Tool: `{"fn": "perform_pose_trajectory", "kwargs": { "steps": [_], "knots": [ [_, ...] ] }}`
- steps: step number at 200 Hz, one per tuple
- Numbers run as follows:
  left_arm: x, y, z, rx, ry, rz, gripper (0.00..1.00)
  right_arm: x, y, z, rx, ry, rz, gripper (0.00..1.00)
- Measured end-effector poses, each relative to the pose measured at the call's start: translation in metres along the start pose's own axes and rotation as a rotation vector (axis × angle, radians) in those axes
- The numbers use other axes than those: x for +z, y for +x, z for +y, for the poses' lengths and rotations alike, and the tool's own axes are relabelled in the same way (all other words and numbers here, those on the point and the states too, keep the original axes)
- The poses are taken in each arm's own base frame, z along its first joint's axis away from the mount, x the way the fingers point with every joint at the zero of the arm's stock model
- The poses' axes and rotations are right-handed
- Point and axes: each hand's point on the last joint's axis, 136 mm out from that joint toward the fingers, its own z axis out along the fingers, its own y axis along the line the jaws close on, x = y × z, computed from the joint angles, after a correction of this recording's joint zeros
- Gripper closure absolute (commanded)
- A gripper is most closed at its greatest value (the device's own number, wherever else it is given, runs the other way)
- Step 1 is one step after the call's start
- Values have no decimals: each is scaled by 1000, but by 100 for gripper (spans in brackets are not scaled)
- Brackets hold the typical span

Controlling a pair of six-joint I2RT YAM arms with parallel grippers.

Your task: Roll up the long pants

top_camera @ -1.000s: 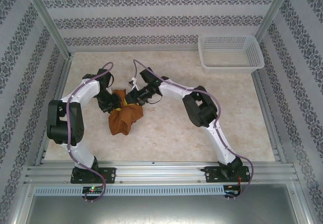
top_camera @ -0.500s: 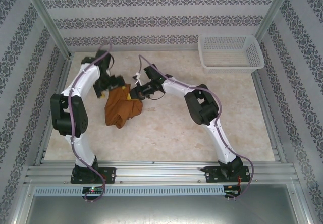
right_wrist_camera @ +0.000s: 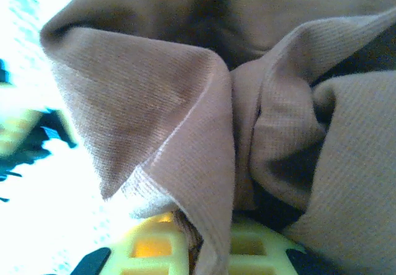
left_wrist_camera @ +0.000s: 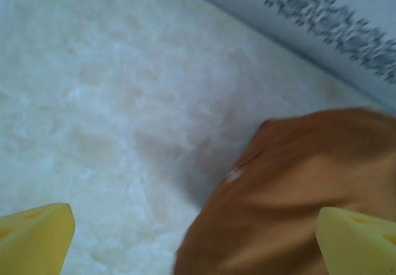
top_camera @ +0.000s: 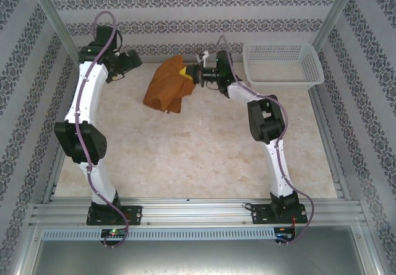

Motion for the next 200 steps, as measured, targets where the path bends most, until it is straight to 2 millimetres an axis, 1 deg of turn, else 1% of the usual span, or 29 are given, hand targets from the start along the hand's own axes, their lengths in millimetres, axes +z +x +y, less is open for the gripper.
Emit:
{"fn": "perform_pose_trajectory", "kwargs": {
  "steps": [16,29,48,73,89,108,120,141,155,179,200],
  "knots": [
    [10,12,7,-2,-19,41,0,-16,-29,25,-11,-81,-56,100],
    [13,15,9,-4,-25,52,0,-30,-48,42,-21,-133,-90,100],
    [13,15,10,-6,-26,52,0,-50,-67,64,-39,-180,-132,100],
    [13,16,10,-6,-24,56,0,-73,-83,92,-82,-220,-178,100],
    [14,17,10,-6,-21,61,0,-91,-92,103,-106,-237,-219,100],
    [16,19,10,-8,-16,71,0,-113,-101,106,-95,-234,-272,100],
    [17,21,12,-11,-17,80,0,-132,-107,108,-87,-223,-313,100],
    [22,26,17,-18,-21,100,0,-174,-119,119,-102,-198,-402,100],
    [23,27,18,-23,-17,108,0,-209,-127,132,-126,-180,-472,100],
    [25,29,18,-27,-11,118,0,-277,-134,164,-191,-142,-604,100],
    [25,29,16,-28,3,120,0,-330,-133,190,-251,-112,-717,100]
  ]
}}
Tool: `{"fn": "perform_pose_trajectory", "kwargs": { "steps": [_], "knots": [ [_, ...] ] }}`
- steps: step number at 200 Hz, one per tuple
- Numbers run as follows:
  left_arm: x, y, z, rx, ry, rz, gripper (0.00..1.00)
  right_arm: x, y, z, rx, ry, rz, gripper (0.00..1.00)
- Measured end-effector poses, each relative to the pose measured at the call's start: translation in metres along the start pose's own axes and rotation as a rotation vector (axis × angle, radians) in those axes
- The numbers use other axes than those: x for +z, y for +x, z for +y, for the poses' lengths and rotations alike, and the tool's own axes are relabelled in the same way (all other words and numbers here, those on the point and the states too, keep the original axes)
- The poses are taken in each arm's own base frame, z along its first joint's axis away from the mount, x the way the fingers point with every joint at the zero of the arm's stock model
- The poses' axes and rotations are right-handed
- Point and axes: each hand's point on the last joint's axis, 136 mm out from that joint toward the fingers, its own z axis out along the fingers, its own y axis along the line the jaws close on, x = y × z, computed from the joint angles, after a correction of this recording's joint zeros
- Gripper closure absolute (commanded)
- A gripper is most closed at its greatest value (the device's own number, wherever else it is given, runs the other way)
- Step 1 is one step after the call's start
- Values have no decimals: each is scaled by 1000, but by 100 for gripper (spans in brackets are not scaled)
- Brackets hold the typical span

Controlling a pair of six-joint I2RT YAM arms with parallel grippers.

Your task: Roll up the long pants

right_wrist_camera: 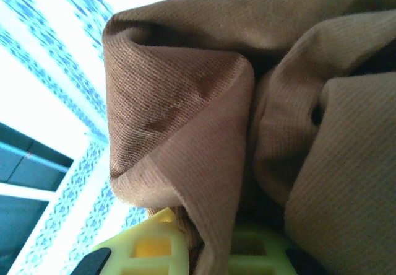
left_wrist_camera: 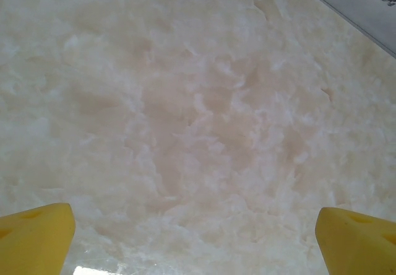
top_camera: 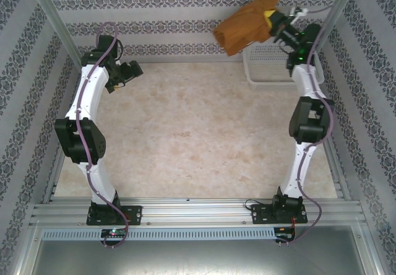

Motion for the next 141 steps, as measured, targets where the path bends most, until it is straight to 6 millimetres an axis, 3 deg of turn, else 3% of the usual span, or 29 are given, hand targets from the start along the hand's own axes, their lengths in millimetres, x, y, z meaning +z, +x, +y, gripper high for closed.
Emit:
{"fn": "perform_pose_trajectory", "kwargs": {
  "steps": [25,45,82,109,141],
  "knots": [
    [5,0,1,-6,6,13,0,-39,-31,17,-62,29,-121,100],
    [15,2,4,-13,4,37,0,-57,-34,8,-69,80,-178,100],
    [37,9,7,-21,-3,88,0,-79,-12,-46,-12,244,-207,100],
    [40,10,7,-22,-2,96,0,-94,2,-90,36,345,-213,100],
    [40,10,7,-22,-2,96,0,-104,0,-112,44,394,-242,100]
  ]
}}
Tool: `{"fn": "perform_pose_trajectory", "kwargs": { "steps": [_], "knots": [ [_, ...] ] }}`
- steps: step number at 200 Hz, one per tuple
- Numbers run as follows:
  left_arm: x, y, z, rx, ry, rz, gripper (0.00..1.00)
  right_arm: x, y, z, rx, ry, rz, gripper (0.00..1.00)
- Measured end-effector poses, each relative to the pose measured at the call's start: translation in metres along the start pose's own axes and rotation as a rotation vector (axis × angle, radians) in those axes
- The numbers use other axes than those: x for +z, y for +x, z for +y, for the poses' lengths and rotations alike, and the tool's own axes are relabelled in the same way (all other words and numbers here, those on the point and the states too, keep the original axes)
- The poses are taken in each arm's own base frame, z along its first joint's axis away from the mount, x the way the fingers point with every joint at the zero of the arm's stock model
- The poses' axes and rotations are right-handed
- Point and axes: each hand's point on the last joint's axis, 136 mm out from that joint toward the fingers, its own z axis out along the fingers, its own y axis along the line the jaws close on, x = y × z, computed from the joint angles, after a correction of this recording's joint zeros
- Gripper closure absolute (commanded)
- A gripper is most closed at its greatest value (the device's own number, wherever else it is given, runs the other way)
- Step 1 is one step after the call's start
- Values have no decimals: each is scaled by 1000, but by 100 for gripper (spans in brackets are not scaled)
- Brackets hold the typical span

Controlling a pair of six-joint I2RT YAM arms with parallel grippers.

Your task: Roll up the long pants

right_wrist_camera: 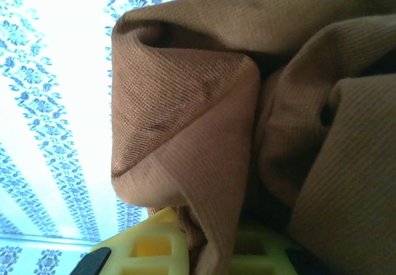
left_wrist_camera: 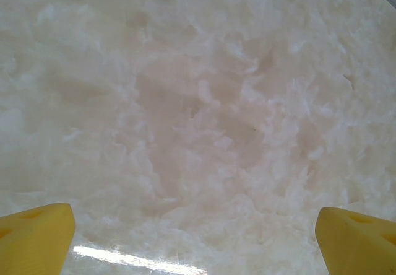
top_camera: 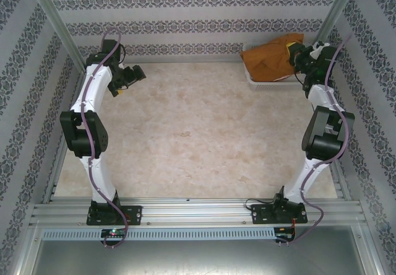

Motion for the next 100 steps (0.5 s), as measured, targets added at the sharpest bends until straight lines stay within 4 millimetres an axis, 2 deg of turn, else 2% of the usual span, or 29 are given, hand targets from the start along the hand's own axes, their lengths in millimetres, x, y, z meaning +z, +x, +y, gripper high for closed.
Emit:
{"fn": "perform_pose_trajectory", "kwargs": {
  "steps": [41,100],
  "knots": [
    [9,-1,1,-3,-7,12,0,10,-22,-26,-12,28,-38,100],
    [37,-10,1,-11,-18,32,0,41,-57,-81,-47,75,-73,98]
  ]
}}
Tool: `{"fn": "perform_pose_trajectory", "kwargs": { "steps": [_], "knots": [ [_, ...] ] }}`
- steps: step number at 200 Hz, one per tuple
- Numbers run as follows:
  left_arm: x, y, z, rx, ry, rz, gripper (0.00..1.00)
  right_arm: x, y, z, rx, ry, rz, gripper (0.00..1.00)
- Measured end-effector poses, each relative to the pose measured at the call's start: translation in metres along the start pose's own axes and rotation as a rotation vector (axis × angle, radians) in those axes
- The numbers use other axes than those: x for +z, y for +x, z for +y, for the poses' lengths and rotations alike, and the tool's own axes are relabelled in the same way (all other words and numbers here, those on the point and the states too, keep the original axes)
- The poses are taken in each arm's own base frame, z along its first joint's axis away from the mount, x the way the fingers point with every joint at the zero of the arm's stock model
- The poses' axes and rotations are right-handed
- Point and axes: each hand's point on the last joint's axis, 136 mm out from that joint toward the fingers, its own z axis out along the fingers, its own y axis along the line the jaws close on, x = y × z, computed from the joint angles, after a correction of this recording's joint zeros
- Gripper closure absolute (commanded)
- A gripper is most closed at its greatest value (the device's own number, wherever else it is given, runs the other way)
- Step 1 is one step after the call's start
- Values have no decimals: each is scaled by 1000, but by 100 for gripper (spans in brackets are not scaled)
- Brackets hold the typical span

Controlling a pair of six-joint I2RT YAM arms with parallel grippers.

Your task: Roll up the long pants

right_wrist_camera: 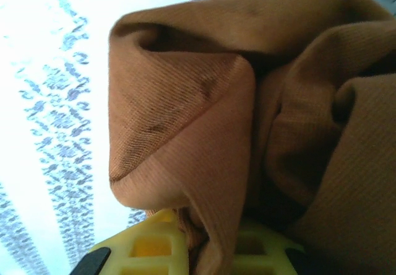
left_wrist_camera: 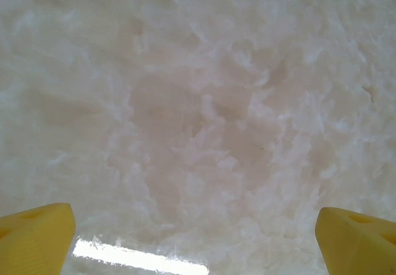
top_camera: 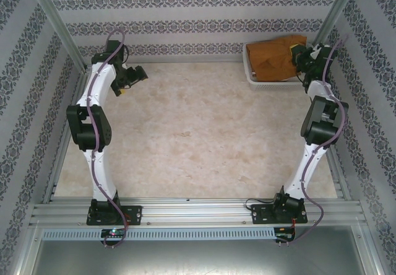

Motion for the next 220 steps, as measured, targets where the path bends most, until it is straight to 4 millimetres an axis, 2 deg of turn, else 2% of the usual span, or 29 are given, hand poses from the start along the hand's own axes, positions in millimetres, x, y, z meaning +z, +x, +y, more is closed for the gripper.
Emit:
{"fn": "perform_pose_trajectory", "kwargs": {
  "steps": [22,44,68,90,100,121,136,156,175,196,203,214,220],
  "knots": [
    [8,1,1,-9,-5,14,0,10,-4,-17,-14,15,-3,94],
    [12,1,2,-17,-8,19,0,14,-3,-33,-23,50,0,82],
    [12,1,2,-17,-7,19,0,14,-1,-43,-46,92,9,72],
    [12,0,2,-17,-5,15,0,14,-4,-45,-72,128,9,38],
    [12,0,2,-17,-5,15,0,14,-7,-45,-84,145,4,29],
    [13,0,1,-16,-4,14,0,11,-9,-50,-105,211,6,19],
    [16,0,2,-16,0,12,0,5,-11,-58,-119,301,5,18],
    [25,6,7,-22,-7,27,0,-15,-14,-65,-149,474,-10,14],
    [32,14,12,-27,-16,49,0,-49,-19,-53,-195,630,-53,13],
    [33,21,13,-31,-6,59,0,-97,-26,-16,-287,738,-140,13],
    [30,22,12,-31,6,59,0,-115,-26,1,-322,757,-171,13],
    [24,21,7,-30,33,49,7,-143,-22,33,-388,760,-220,12],
    [19,20,5,-25,48,35,3,-159,-19,49,-428,755,-247,11]
  ]
}}
